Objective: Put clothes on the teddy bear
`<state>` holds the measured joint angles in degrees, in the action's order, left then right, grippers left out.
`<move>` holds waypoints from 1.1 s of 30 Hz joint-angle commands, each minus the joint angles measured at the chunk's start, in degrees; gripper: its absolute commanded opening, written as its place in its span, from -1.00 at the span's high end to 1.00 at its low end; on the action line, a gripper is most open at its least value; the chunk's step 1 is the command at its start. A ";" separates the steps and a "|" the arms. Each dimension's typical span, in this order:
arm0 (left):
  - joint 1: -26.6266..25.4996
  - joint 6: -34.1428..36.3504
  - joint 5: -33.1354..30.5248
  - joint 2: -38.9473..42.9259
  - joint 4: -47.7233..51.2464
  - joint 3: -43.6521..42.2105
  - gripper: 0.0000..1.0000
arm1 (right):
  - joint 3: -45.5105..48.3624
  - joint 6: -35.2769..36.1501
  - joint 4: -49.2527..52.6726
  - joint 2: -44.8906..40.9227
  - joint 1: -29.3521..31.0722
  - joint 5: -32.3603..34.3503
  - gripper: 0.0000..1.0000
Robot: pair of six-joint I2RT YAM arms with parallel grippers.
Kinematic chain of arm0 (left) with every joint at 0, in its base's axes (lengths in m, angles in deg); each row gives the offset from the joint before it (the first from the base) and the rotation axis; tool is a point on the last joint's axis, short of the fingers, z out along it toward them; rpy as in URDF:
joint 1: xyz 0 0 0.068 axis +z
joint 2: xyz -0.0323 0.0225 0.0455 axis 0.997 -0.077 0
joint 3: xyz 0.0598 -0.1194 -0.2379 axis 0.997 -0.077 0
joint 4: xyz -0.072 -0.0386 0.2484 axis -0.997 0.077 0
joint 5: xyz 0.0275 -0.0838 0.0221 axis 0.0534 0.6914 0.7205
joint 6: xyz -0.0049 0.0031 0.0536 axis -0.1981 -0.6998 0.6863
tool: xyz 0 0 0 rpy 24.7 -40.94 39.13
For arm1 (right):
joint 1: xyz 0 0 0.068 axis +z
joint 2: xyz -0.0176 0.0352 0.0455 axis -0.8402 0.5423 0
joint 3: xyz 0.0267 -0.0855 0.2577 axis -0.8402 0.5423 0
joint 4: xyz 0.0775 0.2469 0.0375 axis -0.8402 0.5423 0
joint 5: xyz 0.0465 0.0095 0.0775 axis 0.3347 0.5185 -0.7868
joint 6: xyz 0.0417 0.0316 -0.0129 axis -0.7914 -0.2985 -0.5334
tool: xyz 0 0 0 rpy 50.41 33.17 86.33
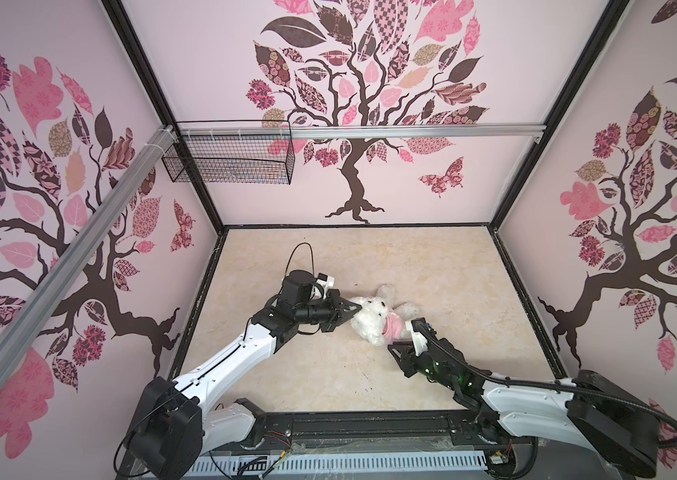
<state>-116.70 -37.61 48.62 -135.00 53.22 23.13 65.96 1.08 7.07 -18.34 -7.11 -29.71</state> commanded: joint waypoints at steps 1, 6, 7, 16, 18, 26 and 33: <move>0.68 2.93 3.34 -2.60 -4.55 0.80 1.00 | -3.96 3.10 10.45 -10.48 -0.20 -4.97 0.40; 3.81 3.88 5.33 -6.14 -7.64 -3.26 1.00 | -8.30 4.30 17.45 -18.79 -5.79 -5.85 0.35; 4.39 3.72 5.33 -6.60 -8.56 -4.17 1.00 | -8.70 4.14 16.71 -17.51 -8.20 -6.63 0.35; 6.01 5.34 0.31 -10.54 -18.17 -10.24 0.53 | -18.49 -0.71 3.18 16.95 -21.30 -14.66 0.46; 5.98 7.71 -0.45 -10.60 -19.33 -11.21 0.39 | -19.93 -2.55 0.95 22.95 -21.35 -15.34 0.53; 5.33 13.42 -6.36 -6.00 -26.21 -20.29 -0.03 | -17.80 -7.84 -5.67 28.09 -20.57 -17.68 0.63; 0.34 18.27 -12.32 -3.84 -28.55 -23.17 -0.49 | -16.80 -9.29 -7.41 29.61 -19.55 -17.54 0.67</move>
<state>-114.49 -23.33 39.94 -139.72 28.37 2.08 48.67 -6.86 2.17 9.75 -27.25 -46.41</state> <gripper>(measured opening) 0.730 0.166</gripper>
